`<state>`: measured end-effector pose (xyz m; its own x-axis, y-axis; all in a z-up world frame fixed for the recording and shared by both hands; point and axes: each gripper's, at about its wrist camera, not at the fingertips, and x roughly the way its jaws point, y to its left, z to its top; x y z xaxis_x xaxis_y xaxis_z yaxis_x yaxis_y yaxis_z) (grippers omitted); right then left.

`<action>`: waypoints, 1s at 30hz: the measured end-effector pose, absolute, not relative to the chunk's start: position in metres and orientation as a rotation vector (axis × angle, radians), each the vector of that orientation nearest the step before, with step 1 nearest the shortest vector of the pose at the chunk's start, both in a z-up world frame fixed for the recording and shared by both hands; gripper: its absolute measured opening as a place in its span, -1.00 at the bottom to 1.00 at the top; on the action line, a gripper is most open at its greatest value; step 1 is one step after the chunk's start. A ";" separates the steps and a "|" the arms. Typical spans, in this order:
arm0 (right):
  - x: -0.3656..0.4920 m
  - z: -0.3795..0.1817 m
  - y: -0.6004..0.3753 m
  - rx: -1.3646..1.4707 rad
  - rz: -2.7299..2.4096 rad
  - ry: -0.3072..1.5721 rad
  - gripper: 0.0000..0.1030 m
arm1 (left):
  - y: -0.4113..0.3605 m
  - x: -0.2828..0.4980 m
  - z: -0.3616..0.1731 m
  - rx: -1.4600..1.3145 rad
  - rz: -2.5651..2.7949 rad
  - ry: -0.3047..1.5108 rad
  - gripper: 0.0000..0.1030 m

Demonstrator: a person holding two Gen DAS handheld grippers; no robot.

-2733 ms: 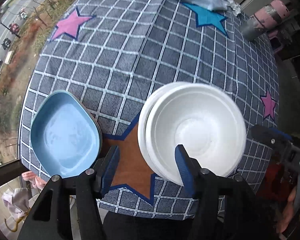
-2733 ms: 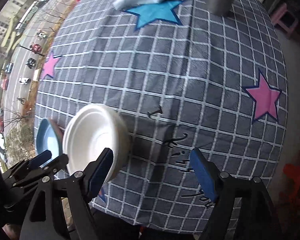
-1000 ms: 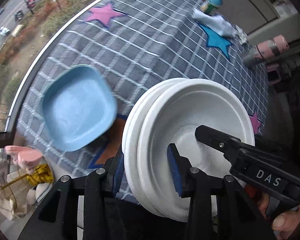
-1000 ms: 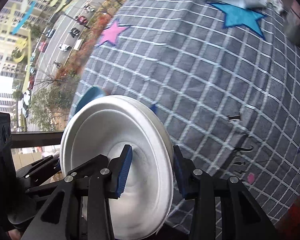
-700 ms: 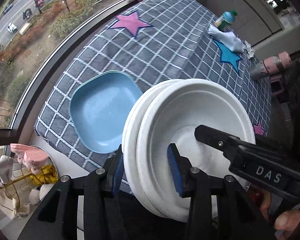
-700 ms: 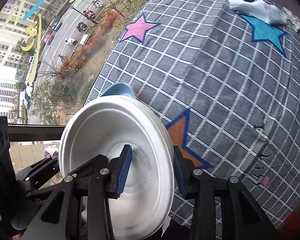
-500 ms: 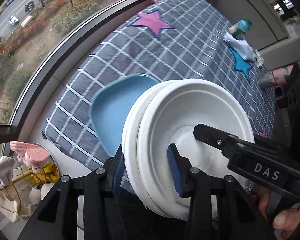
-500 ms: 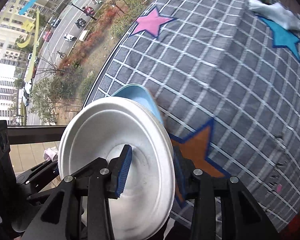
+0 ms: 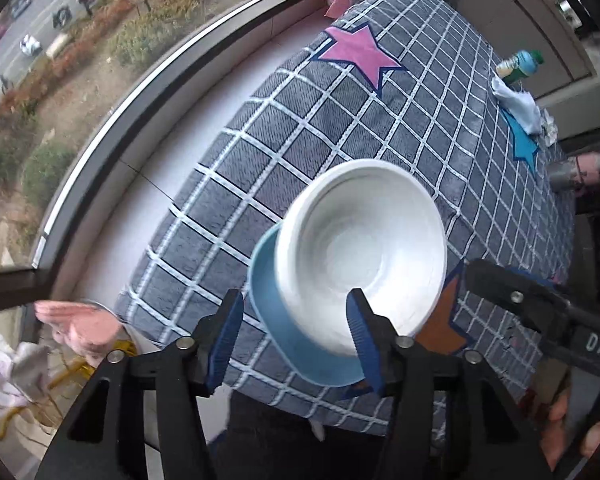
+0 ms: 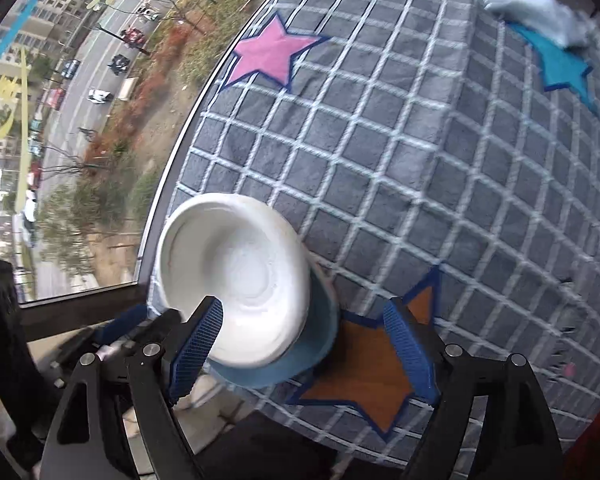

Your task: Organize plates and bowls

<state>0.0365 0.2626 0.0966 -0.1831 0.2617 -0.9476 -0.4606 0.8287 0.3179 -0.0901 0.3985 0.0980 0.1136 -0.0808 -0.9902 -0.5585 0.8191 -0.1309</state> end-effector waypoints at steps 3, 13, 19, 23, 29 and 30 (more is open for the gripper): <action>0.020 0.126 0.260 -0.318 0.664 1.521 0.63 | 0.381 -0.089 0.114 -0.417 0.369 1.439 0.13; -0.020 0.166 0.246 -0.624 0.680 1.306 0.63 | 0.356 -0.083 0.132 -0.207 0.379 1.405 0.61; -0.011 0.167 0.214 -0.583 0.640 1.342 0.63 | 0.352 -0.081 0.146 -0.292 0.355 1.352 0.79; -0.010 0.173 0.201 -0.573 0.636 1.333 0.63 | 0.332 -0.075 0.152 -0.115 0.439 1.338 1.00; -0.009 0.175 0.189 -0.557 0.639 1.332 0.63 | 0.314 -0.075 0.154 -0.123 0.401 1.349 1.00; -0.009 0.175 0.187 -0.553 0.637 1.336 0.63 | 0.311 -0.075 0.155 -0.120 0.405 1.351 1.00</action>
<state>-0.0090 0.1866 0.1746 0.1143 0.1047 -0.9879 -0.7017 0.7125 -0.0057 -0.0749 0.3114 0.1548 0.1604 0.2143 -0.9635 -0.3512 0.9247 0.1472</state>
